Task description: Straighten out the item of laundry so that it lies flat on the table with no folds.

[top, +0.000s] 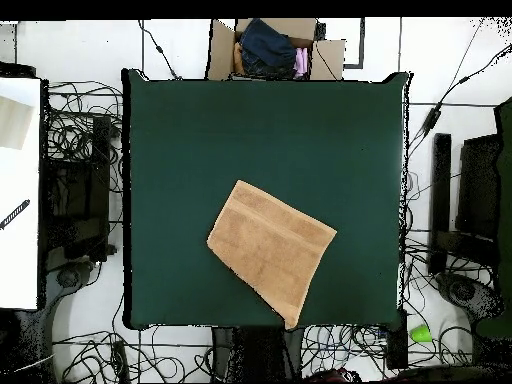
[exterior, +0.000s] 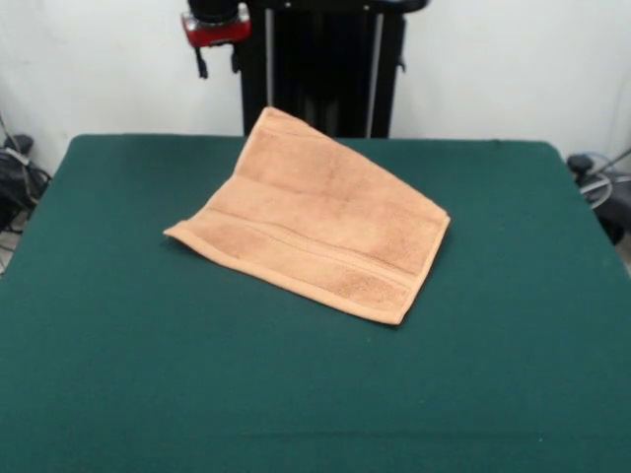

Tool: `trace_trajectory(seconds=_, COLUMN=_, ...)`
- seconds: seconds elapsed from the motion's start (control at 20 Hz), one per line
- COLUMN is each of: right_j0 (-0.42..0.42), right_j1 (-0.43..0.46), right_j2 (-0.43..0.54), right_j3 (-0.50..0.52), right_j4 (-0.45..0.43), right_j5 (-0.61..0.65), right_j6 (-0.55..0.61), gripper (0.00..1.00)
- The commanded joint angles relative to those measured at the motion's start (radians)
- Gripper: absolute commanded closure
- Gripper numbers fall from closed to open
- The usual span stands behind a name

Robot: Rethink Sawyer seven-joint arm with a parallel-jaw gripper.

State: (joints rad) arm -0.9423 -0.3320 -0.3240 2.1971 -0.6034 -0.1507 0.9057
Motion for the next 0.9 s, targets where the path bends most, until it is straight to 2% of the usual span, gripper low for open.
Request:
trace_trajectory(seconds=0.05, right_j0=0.0, right_j1=0.077, right_j2=0.09, right_j3=-0.031, right_j4=-0.022, right_j5=0.08, right_j6=0.171, gripper=0.0)
trace_trajectory(seconds=0.4, right_j0=0.001, right_j1=0.104, right_j2=0.09, right_j3=-0.048, right_j4=-0.025, right_j5=0.067, right_j6=0.171, gripper=0.0)
trace_trajectory(seconds=0.9, right_j0=-0.012, right_j1=0.222, right_j2=0.081, right_j3=-0.106, right_j4=-0.04, right_j5=-0.027, right_j6=0.191, gripper=0.0)
